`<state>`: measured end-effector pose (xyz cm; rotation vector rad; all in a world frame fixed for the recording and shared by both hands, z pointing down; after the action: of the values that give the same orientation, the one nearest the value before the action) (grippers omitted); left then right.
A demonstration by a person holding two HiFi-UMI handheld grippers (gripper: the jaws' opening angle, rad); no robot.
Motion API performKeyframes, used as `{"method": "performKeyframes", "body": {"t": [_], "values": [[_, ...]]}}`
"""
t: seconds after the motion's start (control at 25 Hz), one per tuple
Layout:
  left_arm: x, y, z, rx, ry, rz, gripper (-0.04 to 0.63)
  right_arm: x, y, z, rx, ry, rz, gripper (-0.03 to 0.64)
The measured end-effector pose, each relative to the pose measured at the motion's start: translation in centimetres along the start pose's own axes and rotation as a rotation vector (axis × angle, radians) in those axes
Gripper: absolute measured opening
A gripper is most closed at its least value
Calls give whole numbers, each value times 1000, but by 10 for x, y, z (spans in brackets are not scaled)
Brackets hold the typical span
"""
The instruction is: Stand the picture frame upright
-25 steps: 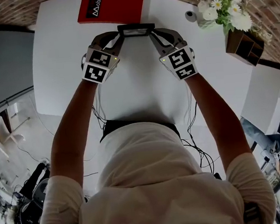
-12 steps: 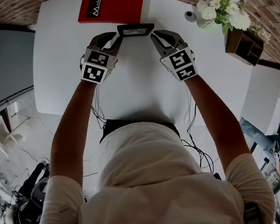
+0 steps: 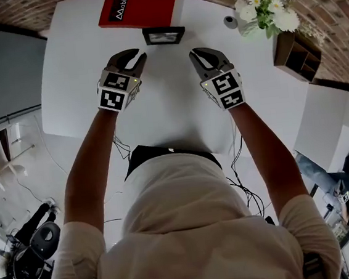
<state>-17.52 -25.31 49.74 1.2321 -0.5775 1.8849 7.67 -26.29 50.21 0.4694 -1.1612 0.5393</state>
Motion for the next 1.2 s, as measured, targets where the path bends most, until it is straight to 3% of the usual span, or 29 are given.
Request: {"method": "performKeyframes", "body": {"t": [0.68, 1.2], "values": [[4, -137, -143, -147, -83, -196, 77, -8, 70, -154, -66, -88, 56, 34], [3, -200, -224, -52, -107, -249, 51, -14, 141, -240, -26, -108, 122, 34]]}}
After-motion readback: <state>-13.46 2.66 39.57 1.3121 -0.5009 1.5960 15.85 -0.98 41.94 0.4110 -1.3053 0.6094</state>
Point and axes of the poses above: the fingertips, and each gripper's own axes: z forward along the fingers, y to its left, x out of its underside, the point moved 10 cm from there along -z, backward along the fingers, and after that the axes turned 12 degrees about -y, right-handed, at the moved point
